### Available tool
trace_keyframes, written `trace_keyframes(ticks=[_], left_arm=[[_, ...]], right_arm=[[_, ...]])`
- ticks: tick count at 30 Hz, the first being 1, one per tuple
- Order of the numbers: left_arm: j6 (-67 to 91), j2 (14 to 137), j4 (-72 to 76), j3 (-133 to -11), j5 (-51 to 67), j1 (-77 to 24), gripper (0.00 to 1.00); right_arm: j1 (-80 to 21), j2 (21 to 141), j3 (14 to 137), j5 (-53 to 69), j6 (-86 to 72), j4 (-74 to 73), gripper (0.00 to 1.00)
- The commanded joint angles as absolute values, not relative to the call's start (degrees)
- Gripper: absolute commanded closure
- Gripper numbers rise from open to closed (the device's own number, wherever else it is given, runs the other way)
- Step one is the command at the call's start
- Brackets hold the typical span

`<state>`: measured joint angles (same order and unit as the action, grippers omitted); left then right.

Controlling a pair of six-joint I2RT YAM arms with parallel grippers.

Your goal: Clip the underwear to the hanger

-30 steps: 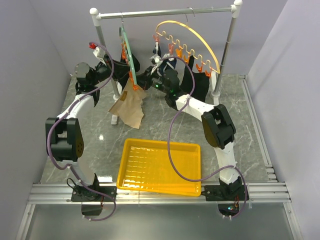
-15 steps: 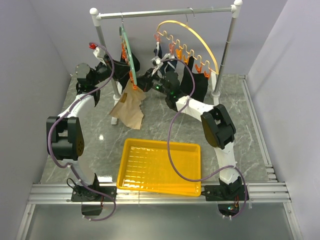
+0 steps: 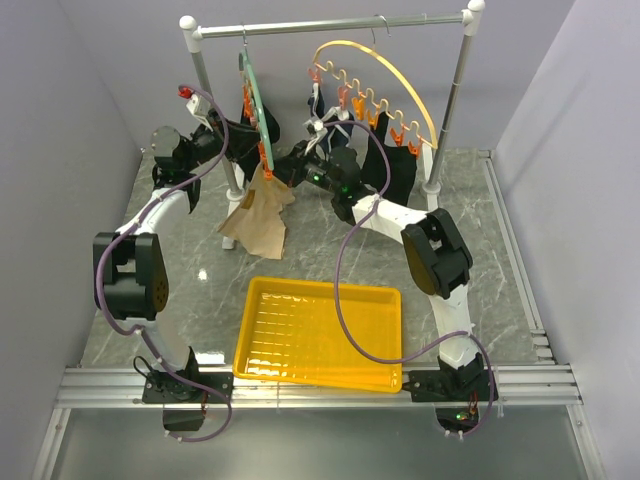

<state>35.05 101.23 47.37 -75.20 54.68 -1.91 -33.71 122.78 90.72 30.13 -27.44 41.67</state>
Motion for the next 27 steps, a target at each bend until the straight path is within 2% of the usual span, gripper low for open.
trace_keyframes(ticks=[1, 27], left_arm=[[36.21, 102.39, 47.99, -76.11, 55.55, -1.76, 1.0], [37.35, 103.27, 48.87, -76.82, 56.69, -1.67, 1.0]], right_arm=[[-33.4, 118.65, 91.23, 31.11, -29.27, 46.06, 1.0], [-33.31, 120.06, 96.06, 30.76, -31.99, 44.82, 1.0]])
